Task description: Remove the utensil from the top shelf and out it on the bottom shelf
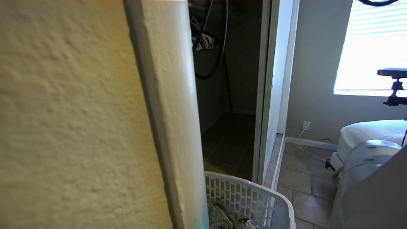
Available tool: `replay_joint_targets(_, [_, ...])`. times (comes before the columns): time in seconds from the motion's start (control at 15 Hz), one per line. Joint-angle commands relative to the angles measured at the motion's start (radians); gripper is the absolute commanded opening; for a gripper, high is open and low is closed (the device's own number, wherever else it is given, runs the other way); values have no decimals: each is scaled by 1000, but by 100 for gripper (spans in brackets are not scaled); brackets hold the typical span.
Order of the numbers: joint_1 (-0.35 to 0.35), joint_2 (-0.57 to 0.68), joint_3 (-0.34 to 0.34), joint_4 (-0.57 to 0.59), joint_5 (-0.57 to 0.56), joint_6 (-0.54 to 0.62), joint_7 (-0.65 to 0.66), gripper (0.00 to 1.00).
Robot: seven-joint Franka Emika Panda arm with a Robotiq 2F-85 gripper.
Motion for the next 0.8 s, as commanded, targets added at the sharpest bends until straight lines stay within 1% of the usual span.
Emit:
replay_joint_targets(0.0, [17,27,-11,-20,35,33,-6,2])
replay_joint_targets(0.13, [21,52,-12,-27,42,80,-19,2])
replay_joint_targets(0.73, [81,206,-18,-62,103,401,-93,2])
